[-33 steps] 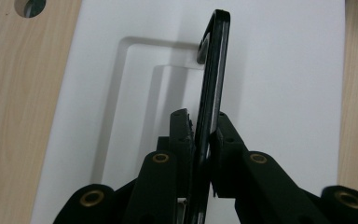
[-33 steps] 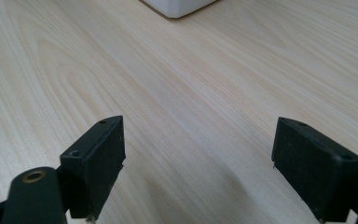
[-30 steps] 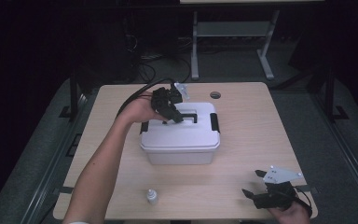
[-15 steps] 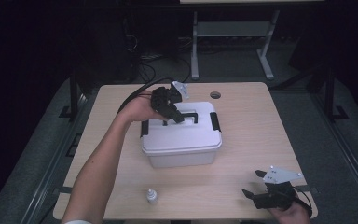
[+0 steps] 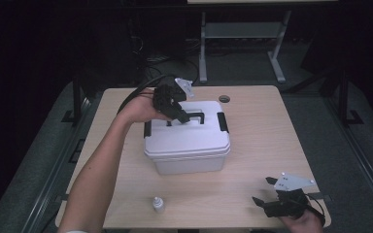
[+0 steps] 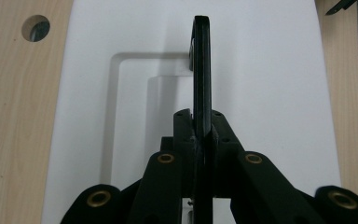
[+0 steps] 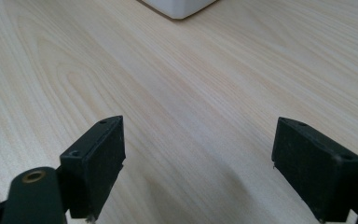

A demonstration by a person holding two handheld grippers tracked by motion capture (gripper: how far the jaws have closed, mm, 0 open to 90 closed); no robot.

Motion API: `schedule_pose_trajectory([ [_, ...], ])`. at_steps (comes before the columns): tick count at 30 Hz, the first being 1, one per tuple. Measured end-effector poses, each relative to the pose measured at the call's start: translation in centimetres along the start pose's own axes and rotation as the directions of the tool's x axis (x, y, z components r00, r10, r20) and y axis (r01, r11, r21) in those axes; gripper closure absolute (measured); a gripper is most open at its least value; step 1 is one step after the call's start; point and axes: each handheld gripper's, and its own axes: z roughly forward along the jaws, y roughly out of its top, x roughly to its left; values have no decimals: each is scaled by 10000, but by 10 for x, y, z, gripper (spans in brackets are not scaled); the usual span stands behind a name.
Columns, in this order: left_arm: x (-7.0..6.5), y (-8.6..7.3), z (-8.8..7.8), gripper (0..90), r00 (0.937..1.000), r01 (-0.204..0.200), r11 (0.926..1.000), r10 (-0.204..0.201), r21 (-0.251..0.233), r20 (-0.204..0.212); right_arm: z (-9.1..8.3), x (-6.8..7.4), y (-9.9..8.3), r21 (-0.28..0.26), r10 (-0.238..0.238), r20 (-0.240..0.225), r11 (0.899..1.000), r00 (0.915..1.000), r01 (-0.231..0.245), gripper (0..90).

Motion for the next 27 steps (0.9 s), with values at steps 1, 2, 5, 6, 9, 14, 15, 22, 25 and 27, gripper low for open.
schedule_pose_trajectory([
  [1, -1, -1, -3, 841, 10000, 22, 10000, -22, -17, -61, 0, 0, 0, -18, -54, -6, 10000, 10000, 54, 166],
  [2, -2, -2, -6, 841, 9999, 74, 10000, -75, -42, -107, 1, 0, 0, -13, -60, -11, 10000, 10000, 60, 166],
  [5, -5, -8, -20, 841, 9994, 162, 9999, -163, -45, -303, 1, 0, 1, 32, -120, 19, 9999, 9999, 120, 166],
  [6, -5, -8, -20, 841, 9994, 162, 9999, -163, -45, -303, 1, 0, 1, 32, -120, 19, 9999, 9999, 120, 166],
  [9, -10, -14, -33, 841, 9984, 275, 9996, -280, -109, -498, 1, 0, 1, 19, -87, -3, 10000, 10000, 87, 165],
  [14, -20, -33, -55, 841, 9954, 591, 9979, -610, -270, -744, 2, 1, 2, -15, -179, 11, 9998, 9998, 179, 165],
  [15, -22, -37, -59, 841, 9946, 624, 9977, -643, -257, -818, 2, 1, 2, -4, -147, 16, 9999, 9999, 147, 165],
  [22, -36, -72, -83, 841, 9852, 1182, 9921, -1226, -426, -1195, 2, 1, 3, 23, -190, 76, 9998, 9998, 189, 165],
  [25, -41, -86, -90, 841, 9796, 1448, 9885, -1494, -434, -1343, 3, 1, 4, 34, -293, 103, 9996, 9995, 292, 165],
  [27, -44, -94, -95, 841, 9765, 1567, 9866, -1617, -458, -1425, 3, 1, 4, 32, -309, 74, 9995, 9995, 309, 164],
])
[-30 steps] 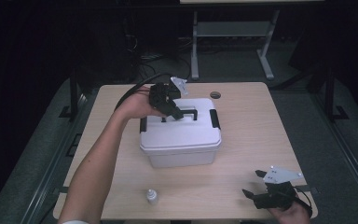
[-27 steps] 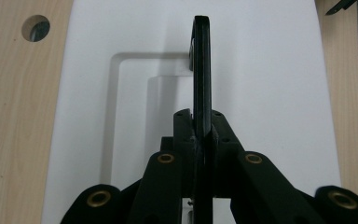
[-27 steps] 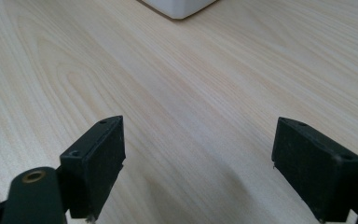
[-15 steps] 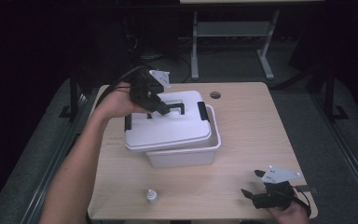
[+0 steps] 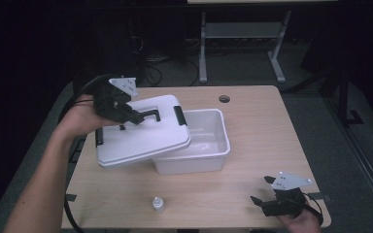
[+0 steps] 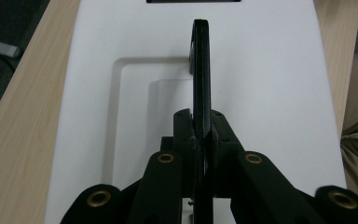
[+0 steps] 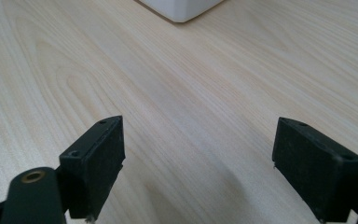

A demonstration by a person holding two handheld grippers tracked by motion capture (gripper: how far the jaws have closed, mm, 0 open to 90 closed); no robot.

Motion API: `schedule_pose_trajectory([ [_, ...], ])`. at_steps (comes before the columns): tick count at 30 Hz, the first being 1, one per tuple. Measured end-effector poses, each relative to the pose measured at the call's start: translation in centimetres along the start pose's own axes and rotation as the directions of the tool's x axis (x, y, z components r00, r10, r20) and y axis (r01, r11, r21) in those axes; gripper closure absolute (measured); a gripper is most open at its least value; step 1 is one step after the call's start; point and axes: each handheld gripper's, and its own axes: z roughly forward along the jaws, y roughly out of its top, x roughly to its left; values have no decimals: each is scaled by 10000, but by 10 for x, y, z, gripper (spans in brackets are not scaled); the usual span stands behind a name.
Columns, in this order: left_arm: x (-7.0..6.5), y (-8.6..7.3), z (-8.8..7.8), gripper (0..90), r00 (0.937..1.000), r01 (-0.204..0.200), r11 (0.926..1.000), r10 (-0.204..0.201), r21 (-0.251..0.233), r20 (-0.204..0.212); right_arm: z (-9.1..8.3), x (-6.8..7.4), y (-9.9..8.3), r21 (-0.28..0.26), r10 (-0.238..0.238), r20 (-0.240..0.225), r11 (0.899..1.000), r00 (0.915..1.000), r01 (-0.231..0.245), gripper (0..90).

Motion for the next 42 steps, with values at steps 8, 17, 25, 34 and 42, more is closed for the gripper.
schedule_pose_trajectory([
  [8, -5, -26, -16, 841, 9992, 321, 9995, -320, 43, -241, 1, 0, 1, 21, -2, 40, 10000, 10000, 2, 164],
  [17, -13, -63, -33, 841, 9953, 787, 9968, -794, -145, -563, 0, 0, 0, 42, 49, 48, 10000, 10000, -49, 164],
  [25, -22, -105, -45, 841, 9866, 1378, 9896, -1408, -413, -818, 1, 1, 0, 81, 66, 88, 9999, 9999, -66, 164],
  [34, -27, -148, -49, 841, 9743, 1991, 9784, -2037, -554, -965, 3, 1, -1, 198, 71, 128, 9998, 9999, -74, 164],
  [42, -32, -177, -41, 841, 9654, 2392, 9691, -2440, -603, -918, 4, 1, -1, 244, 101, 161, 9996, 9998, -105, 164],
])
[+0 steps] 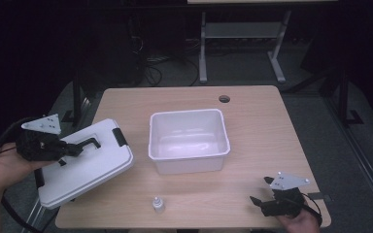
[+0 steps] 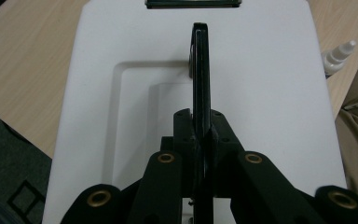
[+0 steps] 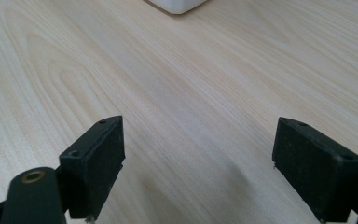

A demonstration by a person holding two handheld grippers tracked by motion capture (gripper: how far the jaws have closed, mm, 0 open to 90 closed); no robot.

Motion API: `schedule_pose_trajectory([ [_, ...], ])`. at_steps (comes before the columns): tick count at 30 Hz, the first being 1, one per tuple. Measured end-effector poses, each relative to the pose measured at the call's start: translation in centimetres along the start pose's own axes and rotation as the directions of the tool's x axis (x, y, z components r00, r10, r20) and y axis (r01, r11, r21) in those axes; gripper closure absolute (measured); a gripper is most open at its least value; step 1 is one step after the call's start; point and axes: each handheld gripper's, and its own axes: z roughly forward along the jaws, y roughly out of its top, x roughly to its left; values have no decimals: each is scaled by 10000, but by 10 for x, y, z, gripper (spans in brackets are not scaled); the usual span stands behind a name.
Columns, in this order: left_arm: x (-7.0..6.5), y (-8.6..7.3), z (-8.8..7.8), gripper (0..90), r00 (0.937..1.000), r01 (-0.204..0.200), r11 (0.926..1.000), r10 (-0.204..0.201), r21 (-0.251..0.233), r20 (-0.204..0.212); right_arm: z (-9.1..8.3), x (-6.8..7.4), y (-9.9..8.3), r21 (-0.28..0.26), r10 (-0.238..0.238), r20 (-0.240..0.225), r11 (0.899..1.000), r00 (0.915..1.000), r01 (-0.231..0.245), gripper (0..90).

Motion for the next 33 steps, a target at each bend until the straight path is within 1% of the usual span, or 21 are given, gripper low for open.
schedule_pose_trajectory([
  [7, -3, -17, 19, 841, 9998, 195, 9997, -196, 153, 101, 1, 1, 0, 41, 21, -37, 10000, 10000, -21, 164],
  [9, -3, -21, 27, 841, 9990, 336, 9992, -343, 225, 286, 1, 1, 0, 41, 21, -36, 10000, 10000, -21, 164],
  [11, -4, -25, 35, 841, 9988, 402, 9986, -411, 329, 279, 1, 1, 0, 63, 41, -45, 10000, 10000, -41, 164],
  [15, -6, -32, 56, 841, 9980, 447, 9974, -471, 568, 411, 2, 1, -1, 86, 7, -44, 10000, 10000, -7, 164],
  [21, -10, -39, 78, 841, 9978, 523, 9957, -553, 765, 367, 1, 1, -1, 83, 30, -46, 10000, 10000, -30, 164],
  [22, -10, -40, 81, 841, 9980, 482, 9955, -513, 821, 362, 1, 1, -1, 82, 22, -40, 10000, 10000, -22, 164],
  [23, -11, -41, 85, 841, 9980, 501, 9958, -529, 768, 351, 1, 1, -1, 79, 25, -47, 10000, 10000, -24, 164],
  [25, -12, -43, 92, 841, 9978, 530, 9953, -559, 814, 344, 2, 1, -1, 91, -13, -40, 10000, 10000, 13, 164],
  [26, -13, -45, 98, 841, 9977, 507, 9946, -545, 908, 406, 2, 1, -1, 99, -35, -38, 9999, 10000, 36, 164],
  [29, -14, -45, 102, 841, 9979, 462, 9950, -500, 881, 419, 2, 1, -1, 105, -39, -45, 9999, 10000, 39, 164],
  [33, -14, -46, 112, 840, 9970, 504, 9945, -556, 921, 547, 2, 2, -1, 123, -46, -62, 9999, 10000, 47, 164],
])
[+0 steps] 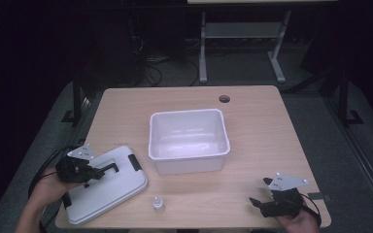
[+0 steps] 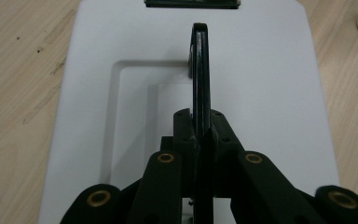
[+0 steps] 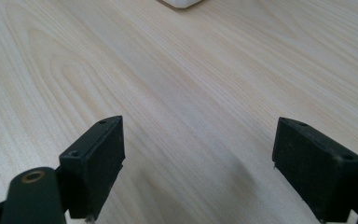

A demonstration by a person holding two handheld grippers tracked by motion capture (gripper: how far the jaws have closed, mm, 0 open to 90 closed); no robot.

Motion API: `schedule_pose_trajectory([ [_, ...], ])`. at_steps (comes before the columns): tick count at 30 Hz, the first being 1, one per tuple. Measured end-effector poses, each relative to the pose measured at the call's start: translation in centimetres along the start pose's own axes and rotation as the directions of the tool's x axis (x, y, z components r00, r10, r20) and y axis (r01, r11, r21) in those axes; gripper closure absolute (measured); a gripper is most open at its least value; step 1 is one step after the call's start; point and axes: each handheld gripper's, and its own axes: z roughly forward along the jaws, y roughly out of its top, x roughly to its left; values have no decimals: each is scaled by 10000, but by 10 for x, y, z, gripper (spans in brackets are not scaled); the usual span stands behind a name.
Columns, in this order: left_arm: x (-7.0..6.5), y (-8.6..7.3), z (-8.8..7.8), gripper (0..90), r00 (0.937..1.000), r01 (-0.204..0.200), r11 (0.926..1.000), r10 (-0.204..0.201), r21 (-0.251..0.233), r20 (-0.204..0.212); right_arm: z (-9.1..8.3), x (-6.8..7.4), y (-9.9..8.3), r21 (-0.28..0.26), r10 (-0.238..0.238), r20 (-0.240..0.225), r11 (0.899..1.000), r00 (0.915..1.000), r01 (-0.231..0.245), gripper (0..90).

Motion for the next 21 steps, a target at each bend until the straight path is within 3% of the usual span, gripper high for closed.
schedule_pose_trajectory([
  [13, -1, 0, 7, 833, 9999, 1, 9999, -3, 108, 147, 1, 2, 0, 25, -17, -63, 10000, 10000, 18, 164],
  [21, -11, 3, -3, 617, 9999, -94, 10000, 94, 8, 118, 1, 2, 1, 51, -21, -64, 10000, 10000, 21, 164],
])
